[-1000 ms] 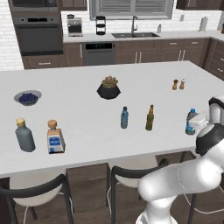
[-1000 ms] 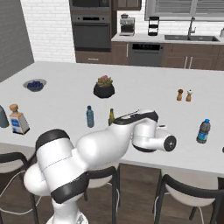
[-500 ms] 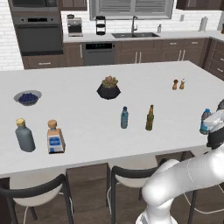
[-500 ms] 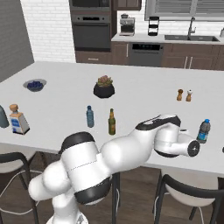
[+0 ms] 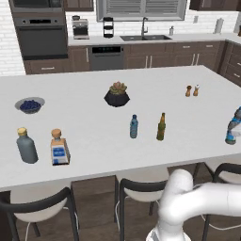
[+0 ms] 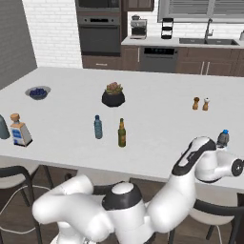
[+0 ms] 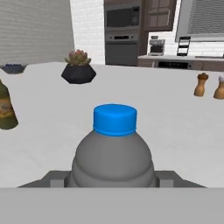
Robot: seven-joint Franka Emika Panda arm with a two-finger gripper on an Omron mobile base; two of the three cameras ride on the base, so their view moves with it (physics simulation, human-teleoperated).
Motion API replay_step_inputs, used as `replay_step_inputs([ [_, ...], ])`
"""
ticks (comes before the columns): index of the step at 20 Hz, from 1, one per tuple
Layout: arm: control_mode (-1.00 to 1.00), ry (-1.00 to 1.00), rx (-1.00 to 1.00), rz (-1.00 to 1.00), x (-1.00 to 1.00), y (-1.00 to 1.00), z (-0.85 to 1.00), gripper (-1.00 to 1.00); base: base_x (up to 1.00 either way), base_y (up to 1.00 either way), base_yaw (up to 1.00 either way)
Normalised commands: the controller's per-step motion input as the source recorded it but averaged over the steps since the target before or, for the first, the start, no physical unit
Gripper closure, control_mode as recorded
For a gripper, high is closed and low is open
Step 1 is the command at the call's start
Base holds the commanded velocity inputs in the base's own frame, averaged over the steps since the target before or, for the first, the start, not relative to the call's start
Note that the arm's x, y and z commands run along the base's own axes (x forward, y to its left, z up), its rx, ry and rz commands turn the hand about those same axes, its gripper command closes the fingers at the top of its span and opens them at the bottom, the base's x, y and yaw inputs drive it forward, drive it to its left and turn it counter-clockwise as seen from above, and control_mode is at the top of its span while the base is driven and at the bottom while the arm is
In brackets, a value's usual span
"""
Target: Move the plastic bottles in the middle to the plastics group, and the glass bottles in the middle to the glass group.
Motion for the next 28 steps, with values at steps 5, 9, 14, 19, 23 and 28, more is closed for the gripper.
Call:
replay_step_inputs([
  [5, -1.0, 0.0, 0.0, 0.0, 0.23, -0.27, -0.26, 1.0, 0.0, 0.0, 0.0],
  [9, -1.0, -0.05, 0.0, 0.0, 0.22, -0.15, -0.27, 1.0, 0.0, 0.0, 0.0],
  [14, -1.0, -0.05, 0.0, 0.0, 0.21, -0.14, -0.22, 1.0, 0.0, 0.0, 0.0],
  [19, -1.0, -0.29, 0.0, 0.0, -0.3, -0.01, -0.29, 1.0, 0.0, 0.0, 0.0],
  [23, -1.0, -0.37, -0.01, 0.0, -0.21, -0.01, -0.12, 1.0, 0.0, 0.0, 0.0],
  [28, -1.0, -0.23, -0.07, 0.0, 0.02, 0.01, -0.04, 1.0, 0.0, 0.0, 0.0],
])
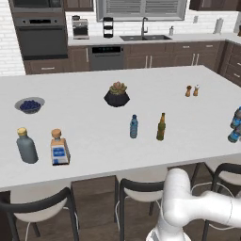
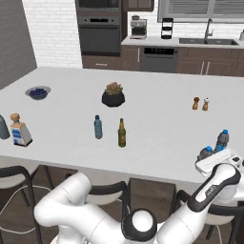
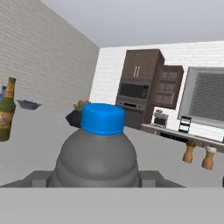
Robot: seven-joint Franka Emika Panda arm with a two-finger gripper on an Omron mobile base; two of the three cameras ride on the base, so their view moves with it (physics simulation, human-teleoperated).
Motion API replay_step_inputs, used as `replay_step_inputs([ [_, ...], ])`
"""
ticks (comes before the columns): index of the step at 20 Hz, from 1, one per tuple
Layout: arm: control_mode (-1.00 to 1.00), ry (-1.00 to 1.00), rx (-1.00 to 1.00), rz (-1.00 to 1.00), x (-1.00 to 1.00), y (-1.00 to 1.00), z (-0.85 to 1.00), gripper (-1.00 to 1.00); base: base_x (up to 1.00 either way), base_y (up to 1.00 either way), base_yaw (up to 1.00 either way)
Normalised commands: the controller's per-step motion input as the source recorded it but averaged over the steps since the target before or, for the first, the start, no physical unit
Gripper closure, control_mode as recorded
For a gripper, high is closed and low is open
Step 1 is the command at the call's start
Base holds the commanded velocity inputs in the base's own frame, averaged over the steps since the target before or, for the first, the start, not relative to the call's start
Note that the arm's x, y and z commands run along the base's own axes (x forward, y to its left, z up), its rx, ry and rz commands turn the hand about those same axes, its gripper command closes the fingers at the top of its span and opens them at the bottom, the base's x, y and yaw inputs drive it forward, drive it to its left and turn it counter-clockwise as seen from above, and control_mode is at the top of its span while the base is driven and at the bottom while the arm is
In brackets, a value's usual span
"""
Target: Move the plastic bottles in the middle to the plastics group, and the glass bottles in the middle to the glass group.
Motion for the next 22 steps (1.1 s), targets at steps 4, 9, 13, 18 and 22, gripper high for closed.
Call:
replay_step_inputs([
  [4, -1.0, -0.05, -0.14, -0.02, 0.02, 0.07, -0.08, 1.0, 0.0, 0.0, 0.0],
  [9, -1.0, 0.0, -0.25, -0.05, 0.0, 0.07, -0.24, 1.0, 0.0, 0.0, 0.0],
  [13, -1.0, 0.02, -0.2, -0.04, 0.1, 0.01, -0.3, 1.0, 0.0, 0.0, 0.0],
  [18, -1.0, 0.13, -0.05, -0.05, 0.22, -0.05, -0.23, 1.0, 0.0, 0.0, 0.0],
  [22, -1.0, 0.21, 0.0, -0.04, 0.26, -0.13, -0.18, 1.0, 0.0, 0.0, 0.0],
])
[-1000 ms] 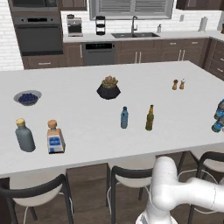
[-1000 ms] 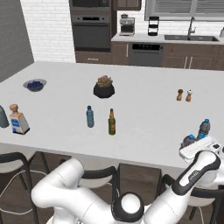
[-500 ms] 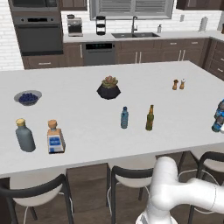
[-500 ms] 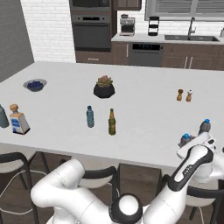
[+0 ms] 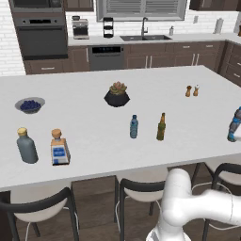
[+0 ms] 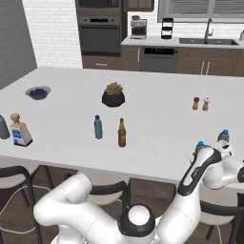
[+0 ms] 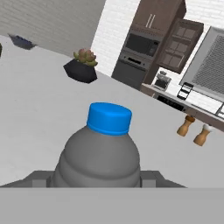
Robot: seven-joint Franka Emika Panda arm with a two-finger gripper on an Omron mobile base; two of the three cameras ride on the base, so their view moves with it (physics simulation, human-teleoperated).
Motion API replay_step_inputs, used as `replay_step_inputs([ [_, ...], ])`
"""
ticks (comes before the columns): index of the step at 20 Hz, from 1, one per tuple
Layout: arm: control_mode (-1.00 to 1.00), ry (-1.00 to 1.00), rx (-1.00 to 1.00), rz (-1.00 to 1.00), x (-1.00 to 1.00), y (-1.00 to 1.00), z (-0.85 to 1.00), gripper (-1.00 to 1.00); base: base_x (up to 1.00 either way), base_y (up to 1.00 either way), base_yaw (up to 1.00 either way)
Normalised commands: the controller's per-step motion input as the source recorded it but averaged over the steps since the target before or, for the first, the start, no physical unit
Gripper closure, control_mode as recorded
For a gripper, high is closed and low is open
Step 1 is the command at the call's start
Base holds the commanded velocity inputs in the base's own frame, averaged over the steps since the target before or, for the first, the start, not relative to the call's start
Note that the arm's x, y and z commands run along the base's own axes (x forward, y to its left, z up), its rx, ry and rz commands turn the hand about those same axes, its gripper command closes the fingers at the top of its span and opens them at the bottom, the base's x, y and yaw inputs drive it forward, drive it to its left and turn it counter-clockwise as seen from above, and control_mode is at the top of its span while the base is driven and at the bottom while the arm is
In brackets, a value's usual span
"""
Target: Move the plastic bottles in the middle to the plastics group, and the glass bottles in the middle to the glass group.
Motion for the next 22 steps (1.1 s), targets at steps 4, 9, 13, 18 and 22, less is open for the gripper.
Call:
replay_step_inputs([
  [4, -1.0, 0.16, 0.0, -0.01, 0.16, -0.22, -0.14, 1.0, 0.0, 0.0, 0.0],
  [9, -1.0, 0.09, 0.0, 0.0, 0.01, -0.25, -0.15, 1.0, 0.0, 0.0, 0.0],
  [13, -1.0, 0.0, 0.0, 0.0, -0.02, -0.31, -0.16, 1.0, 0.0, 0.0, 0.0],
  [18, -1.0, 0.0, 0.0, 0.0, -0.02, -0.27, -0.16, 1.0, 0.0, 0.0, 0.0],
  [22, -1.0, 0.0, 0.0, 0.0, -0.14, -0.25, -0.28, 1.0, 0.0, 0.0, 0.0],
])
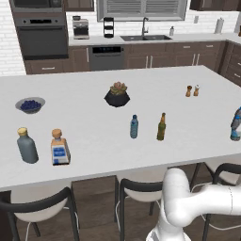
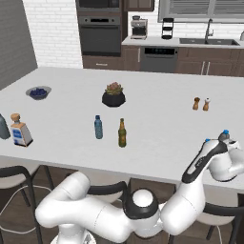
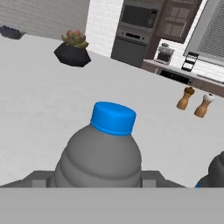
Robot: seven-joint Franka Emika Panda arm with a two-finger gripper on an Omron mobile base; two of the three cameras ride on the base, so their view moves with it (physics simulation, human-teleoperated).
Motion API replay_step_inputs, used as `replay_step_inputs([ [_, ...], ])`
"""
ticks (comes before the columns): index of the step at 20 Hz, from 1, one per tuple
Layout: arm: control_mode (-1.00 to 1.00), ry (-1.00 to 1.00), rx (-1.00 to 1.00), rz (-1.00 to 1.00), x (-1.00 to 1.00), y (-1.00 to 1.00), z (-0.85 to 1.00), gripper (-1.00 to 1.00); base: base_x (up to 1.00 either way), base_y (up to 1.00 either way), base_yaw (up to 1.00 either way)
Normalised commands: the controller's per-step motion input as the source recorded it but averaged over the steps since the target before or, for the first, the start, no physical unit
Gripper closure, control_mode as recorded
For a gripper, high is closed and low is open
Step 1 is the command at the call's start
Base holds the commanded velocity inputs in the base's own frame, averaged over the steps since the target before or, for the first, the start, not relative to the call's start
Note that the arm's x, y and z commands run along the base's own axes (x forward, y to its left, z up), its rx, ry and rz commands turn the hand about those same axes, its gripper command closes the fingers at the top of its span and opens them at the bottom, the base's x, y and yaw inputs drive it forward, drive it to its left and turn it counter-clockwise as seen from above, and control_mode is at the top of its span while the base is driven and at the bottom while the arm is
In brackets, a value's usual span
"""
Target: Move the plastic bottles in the middle to the plastics group, and the glass bottles in the middle to the glass group.
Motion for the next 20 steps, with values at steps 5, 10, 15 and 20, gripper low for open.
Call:
replay_step_inputs([
  [5, -1.0, -0.14, 0.0, 0.0, -0.31, -0.22, -0.4, 1.0, 0.0, 0.0, 0.0],
  [10, -1.0, -0.15, 0.0, 0.0, -0.19, -0.12, -0.35, 1.0, 0.0, 0.0, 0.0],
  [15, -1.0, -0.03, 0.0, 0.0, 0.0, -0.02, -0.17, -1.0, 0.0, 0.0, 0.0],
  [20, -1.0, 0.0, 0.01, 0.0, 0.0, -0.04, -0.06, -1.0, 0.0, 0.0, 0.0],
])
